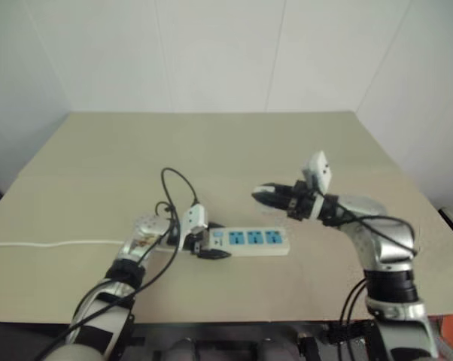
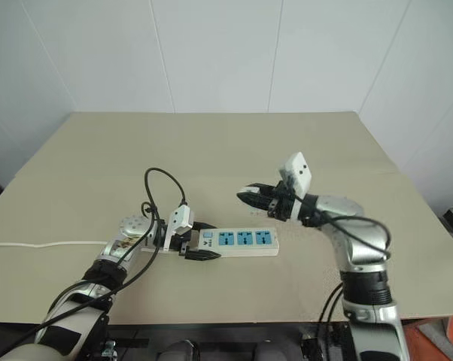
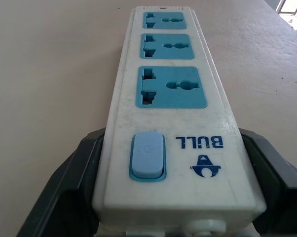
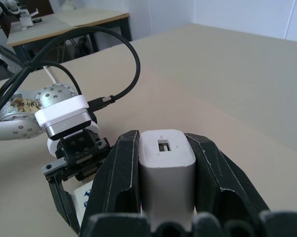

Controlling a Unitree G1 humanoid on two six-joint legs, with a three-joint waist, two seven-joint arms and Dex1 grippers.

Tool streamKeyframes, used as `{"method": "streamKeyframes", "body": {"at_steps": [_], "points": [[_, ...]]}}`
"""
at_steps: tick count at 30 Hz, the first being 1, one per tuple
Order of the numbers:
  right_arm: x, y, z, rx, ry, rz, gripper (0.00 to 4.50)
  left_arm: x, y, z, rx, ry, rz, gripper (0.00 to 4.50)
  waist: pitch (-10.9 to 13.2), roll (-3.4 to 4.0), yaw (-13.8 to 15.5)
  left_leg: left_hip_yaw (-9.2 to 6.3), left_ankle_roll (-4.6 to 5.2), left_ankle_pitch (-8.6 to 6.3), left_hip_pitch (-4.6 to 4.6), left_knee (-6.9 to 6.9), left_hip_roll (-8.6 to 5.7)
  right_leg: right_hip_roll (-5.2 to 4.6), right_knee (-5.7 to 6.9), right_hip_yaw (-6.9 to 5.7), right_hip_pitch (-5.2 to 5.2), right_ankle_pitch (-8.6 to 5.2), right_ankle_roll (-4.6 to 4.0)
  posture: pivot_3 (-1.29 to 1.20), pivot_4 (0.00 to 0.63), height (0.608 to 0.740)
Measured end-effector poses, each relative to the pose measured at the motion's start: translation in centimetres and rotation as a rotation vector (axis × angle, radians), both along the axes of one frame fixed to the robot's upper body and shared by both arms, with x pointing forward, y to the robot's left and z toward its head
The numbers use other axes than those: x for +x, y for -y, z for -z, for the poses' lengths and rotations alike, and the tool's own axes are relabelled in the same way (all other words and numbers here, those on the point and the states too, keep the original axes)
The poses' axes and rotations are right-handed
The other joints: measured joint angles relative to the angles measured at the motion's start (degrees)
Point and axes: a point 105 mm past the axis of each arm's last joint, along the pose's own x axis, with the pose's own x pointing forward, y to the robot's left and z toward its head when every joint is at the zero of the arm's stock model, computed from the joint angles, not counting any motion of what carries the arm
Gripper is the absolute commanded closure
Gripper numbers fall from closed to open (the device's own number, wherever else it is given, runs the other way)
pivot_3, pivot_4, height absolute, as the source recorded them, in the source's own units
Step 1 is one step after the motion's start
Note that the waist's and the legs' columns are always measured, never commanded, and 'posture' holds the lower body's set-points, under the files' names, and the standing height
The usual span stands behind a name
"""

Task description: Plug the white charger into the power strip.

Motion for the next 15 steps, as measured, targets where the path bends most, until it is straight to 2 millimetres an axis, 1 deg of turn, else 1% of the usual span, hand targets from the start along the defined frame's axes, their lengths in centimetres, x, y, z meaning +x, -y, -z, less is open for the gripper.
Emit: {"method": "streamKeyframes", "body": {"at_steps": [4, 8, 11, 15], "points": [[-0.8, -1.6, 1.5, 0.021, 0.033, -0.070, 3.36, 0.0, -0.2, 0.0, 0.003, -0.002, -0.005, 1.19, 0.0, 0.00, -0.1, 0.00, 0.00, 0.00, 0.05, 0.00, 0.01, 0.01, 0.02, 0.00, 0.01, -0.01, 0.01, 0.00, 0.150, 0.740], [-1.0, -3.2, 3.0, 0.009, 0.073, -0.120, 3.36, 0.0, -0.3, -0.1, 0.006, -0.004, 0.000, 1.19, 0.0, 0.00, -0.1, 0.01, 0.00, 0.00, 0.04, -0.01, 0.02, 0.03, 0.01, 0.00, -0.01, -0.02, 0.02, 0.00, 0.150, 0.740], [-1.2, -4.4, 3.6, 0.028, 0.080, -0.160, 3.36, -0.1, -0.3, -0.1, 0.008, -0.002, 0.004, 1.19, 0.0, 0.00, -0.2, 0.00, 0.00, 0.00, 0.02, -0.03, 0.05, 0.05, 0.01, 0.00, -0.03, 0.00, -0.01, 0.00, 0.150, 0.740], [-1.2, -4.7, 4.0, 0.037, 0.077, -0.177, 3.36, -0.2, -0.6, -0.1, 0.014, -0.001, 0.007, 1.19, 0.0, 0.00, -0.1, 0.00, 0.00, 0.00, 0.03, -0.02, 0.05, 0.05, 0.02, 0.00, -0.02, 0.00, -0.01, 0.00, 0.150, 0.740]]}}
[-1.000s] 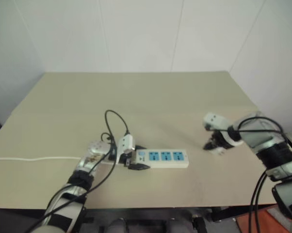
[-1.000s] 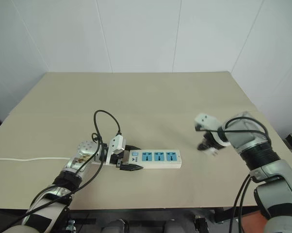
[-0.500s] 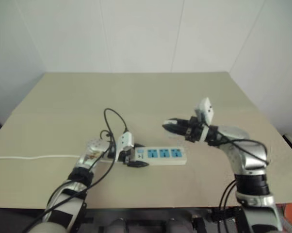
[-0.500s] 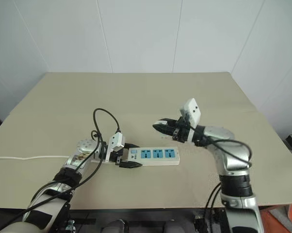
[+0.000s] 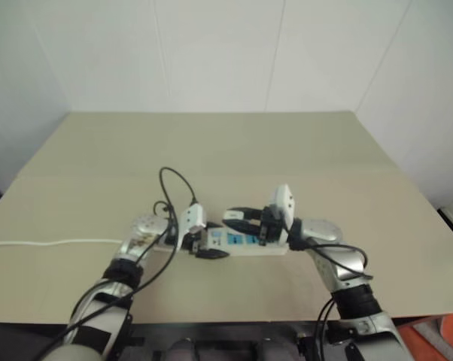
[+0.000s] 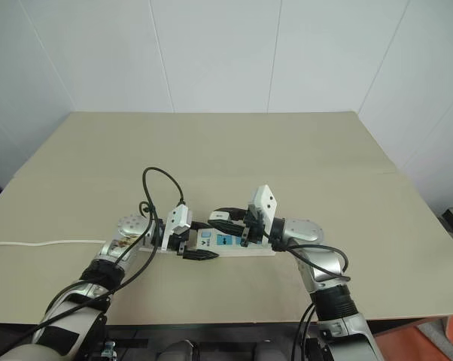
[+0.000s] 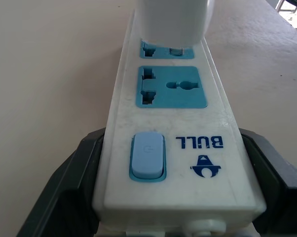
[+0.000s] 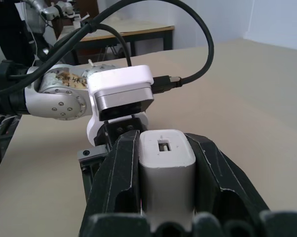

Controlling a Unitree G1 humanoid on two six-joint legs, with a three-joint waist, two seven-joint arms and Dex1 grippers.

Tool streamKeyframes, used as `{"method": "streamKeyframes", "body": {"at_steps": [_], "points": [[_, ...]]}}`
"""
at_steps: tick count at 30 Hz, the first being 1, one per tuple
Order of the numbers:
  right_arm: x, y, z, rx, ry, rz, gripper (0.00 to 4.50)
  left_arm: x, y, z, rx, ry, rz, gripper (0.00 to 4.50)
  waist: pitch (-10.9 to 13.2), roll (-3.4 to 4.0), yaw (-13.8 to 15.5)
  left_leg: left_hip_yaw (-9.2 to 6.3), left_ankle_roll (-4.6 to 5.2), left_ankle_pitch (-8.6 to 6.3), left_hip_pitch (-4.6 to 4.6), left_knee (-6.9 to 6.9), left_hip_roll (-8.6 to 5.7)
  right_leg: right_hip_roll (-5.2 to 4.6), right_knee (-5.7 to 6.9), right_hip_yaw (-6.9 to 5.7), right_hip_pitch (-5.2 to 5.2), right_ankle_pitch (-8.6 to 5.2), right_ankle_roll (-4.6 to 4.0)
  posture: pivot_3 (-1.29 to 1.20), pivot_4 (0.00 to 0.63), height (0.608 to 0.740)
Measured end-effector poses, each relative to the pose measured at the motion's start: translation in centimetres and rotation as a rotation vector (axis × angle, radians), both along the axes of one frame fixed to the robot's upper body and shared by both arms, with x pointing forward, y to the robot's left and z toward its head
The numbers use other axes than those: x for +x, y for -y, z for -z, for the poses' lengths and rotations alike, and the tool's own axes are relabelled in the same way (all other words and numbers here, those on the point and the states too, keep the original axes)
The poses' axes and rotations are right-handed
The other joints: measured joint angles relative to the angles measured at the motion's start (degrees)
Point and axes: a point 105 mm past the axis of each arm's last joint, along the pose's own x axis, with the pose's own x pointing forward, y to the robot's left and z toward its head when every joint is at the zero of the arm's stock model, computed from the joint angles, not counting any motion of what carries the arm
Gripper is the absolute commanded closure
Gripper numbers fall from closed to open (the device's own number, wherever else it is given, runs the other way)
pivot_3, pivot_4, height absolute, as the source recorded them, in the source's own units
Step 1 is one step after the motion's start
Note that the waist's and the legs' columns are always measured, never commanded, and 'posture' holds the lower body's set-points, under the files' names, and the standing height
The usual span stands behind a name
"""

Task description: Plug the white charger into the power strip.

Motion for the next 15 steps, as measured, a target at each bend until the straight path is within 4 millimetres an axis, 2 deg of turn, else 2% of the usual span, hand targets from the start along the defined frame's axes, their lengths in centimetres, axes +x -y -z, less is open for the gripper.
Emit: {"method": "streamKeyframes", "body": {"at_steps": [8, 15], "points": [[0.2, -1.0, 1.3, -0.007, -0.017, -0.027, 3.36, -0.3, -0.3, 0.1, -0.004, -0.016, 0.002, 1.19, 0.0, 0.00, -0.1, 0.00, 0.00, 0.00, 0.01, -0.01, 0.02, 0.02, 0.00, 0.00, 0.00, -0.01, -0.01, 0.00, 0.150, 0.740], [0.9, -1.9, 1.5, -0.007, 0.004, -0.037, 3.36, -0.5, -0.3, 0.1, -0.007, -0.021, 0.001, 1.19, 0.0, 0.00, -0.1, 0.00, 0.00, 0.00, 0.00, -0.04, 0.02, 0.02, 0.00, 0.00, -0.01, -0.01, -0.02, 0.00, 0.150, 0.740]]}}
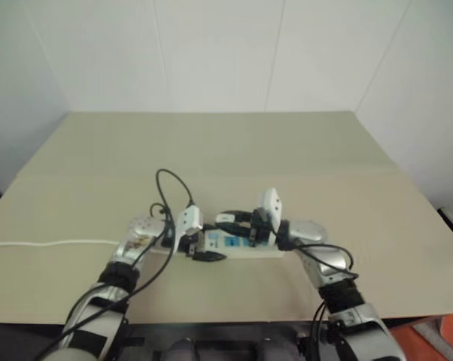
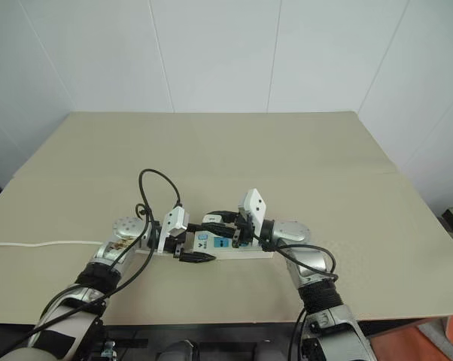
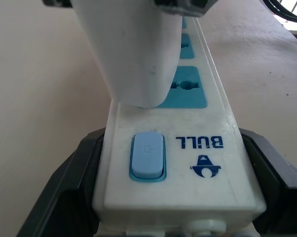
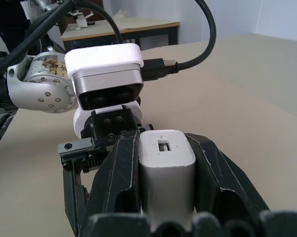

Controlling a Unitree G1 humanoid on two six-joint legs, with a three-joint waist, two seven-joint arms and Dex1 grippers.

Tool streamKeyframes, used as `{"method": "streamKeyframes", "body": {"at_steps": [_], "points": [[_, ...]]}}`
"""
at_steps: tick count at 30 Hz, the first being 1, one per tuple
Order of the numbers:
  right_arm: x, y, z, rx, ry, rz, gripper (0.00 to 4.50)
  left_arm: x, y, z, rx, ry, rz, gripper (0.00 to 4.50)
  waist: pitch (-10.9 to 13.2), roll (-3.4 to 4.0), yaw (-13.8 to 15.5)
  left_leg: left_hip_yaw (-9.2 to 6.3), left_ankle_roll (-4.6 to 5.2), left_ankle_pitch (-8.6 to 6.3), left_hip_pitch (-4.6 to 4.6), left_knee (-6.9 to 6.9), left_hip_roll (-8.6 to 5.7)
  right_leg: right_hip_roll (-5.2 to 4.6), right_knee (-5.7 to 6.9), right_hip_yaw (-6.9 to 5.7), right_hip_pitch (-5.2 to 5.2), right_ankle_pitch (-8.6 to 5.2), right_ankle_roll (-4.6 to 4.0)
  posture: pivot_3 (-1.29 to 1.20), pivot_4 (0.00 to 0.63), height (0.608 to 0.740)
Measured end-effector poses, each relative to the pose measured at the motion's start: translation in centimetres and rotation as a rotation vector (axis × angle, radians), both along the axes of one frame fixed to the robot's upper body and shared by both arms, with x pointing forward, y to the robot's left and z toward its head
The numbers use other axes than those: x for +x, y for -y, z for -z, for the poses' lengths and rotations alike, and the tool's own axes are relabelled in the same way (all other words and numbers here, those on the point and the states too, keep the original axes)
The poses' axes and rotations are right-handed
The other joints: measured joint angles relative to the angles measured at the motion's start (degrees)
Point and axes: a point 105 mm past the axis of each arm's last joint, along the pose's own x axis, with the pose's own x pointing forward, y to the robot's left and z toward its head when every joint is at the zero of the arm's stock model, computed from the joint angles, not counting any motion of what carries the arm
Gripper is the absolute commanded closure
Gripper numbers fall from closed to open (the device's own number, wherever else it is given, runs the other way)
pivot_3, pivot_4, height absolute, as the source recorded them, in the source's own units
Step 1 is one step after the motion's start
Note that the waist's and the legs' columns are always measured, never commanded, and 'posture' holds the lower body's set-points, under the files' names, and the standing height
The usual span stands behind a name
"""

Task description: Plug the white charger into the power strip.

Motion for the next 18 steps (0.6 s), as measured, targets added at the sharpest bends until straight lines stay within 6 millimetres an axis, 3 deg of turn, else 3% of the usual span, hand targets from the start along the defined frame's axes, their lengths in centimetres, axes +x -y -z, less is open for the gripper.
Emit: {"method": "streamKeyframes", "body": {"at_steps": [18], "points": [[0.18, -0.05, 0.27, -0.013, 0.048, -0.037, 3.36, -0.03, -0.16, 0.07, -0.004, -0.012, -0.011, 1.19, 0.0, 0.00, -0.1, 0.01, 0.00, 0.00, 0.09, 0.01, 0.01, 0.00, 0.03, 0.00, 0.05, 0.00, 0.00, 0.00, 0.150, 0.740]]}}
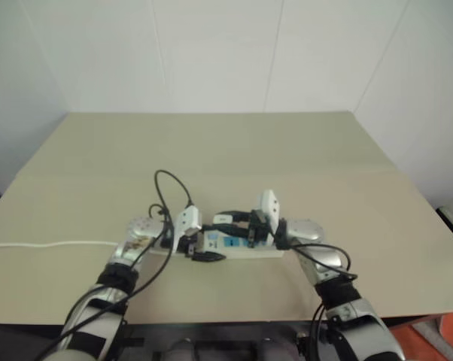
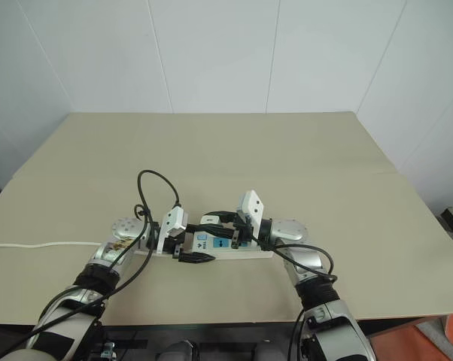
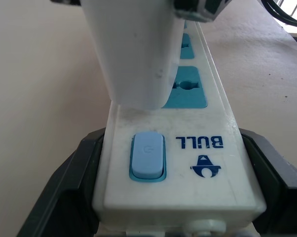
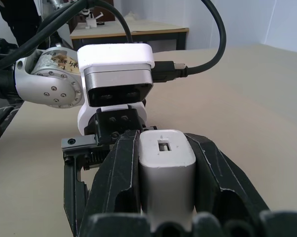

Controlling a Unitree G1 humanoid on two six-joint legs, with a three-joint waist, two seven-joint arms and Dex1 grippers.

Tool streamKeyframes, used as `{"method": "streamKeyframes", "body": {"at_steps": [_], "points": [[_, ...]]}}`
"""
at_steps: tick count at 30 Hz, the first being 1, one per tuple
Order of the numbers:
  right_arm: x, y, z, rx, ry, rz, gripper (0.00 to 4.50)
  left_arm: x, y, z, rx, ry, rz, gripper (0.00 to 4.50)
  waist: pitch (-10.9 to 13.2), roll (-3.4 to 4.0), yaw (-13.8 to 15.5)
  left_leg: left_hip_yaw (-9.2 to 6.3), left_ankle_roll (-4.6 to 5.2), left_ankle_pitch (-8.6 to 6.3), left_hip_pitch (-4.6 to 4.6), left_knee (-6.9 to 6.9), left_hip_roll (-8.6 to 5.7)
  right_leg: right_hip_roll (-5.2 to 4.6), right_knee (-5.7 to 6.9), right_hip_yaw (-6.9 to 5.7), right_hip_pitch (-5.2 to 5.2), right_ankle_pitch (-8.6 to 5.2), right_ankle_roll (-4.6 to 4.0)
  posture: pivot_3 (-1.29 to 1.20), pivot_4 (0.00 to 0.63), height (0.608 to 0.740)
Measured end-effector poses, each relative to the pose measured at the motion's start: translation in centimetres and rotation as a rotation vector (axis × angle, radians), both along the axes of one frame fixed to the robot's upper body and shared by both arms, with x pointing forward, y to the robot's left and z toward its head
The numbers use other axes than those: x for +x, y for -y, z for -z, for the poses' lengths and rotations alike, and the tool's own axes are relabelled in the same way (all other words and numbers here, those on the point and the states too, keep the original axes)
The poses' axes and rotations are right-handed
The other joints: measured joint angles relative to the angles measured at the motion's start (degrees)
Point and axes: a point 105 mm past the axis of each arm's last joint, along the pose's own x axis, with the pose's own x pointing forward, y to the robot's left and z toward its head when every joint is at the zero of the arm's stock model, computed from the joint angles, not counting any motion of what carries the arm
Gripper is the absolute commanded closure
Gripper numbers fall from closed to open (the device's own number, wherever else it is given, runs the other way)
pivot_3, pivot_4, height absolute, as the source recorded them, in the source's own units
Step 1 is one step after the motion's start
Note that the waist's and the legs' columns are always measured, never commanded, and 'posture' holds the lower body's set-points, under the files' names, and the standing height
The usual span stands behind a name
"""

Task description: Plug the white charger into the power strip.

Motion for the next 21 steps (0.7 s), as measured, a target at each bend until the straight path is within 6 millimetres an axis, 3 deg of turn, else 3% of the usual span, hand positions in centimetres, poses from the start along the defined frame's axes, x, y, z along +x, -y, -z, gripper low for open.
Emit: {"method": "streamKeyframes", "body": {"at_steps": [21], "points": [[-0.1, 0.8, 0.8, -0.004, -0.020, -0.090, 3.36, -0.6, -0.2, 0.0, 0.000, -0.003, 0.014, 1.19, 0.0, 0.00, -0.1, 0.00, 0.00, 0.00, -0.02, -0.01, 0.00, 0.00, -0.01, 0.00, -0.02, 0.00, -0.01, 0.00, 0.150, 0.740]]}}
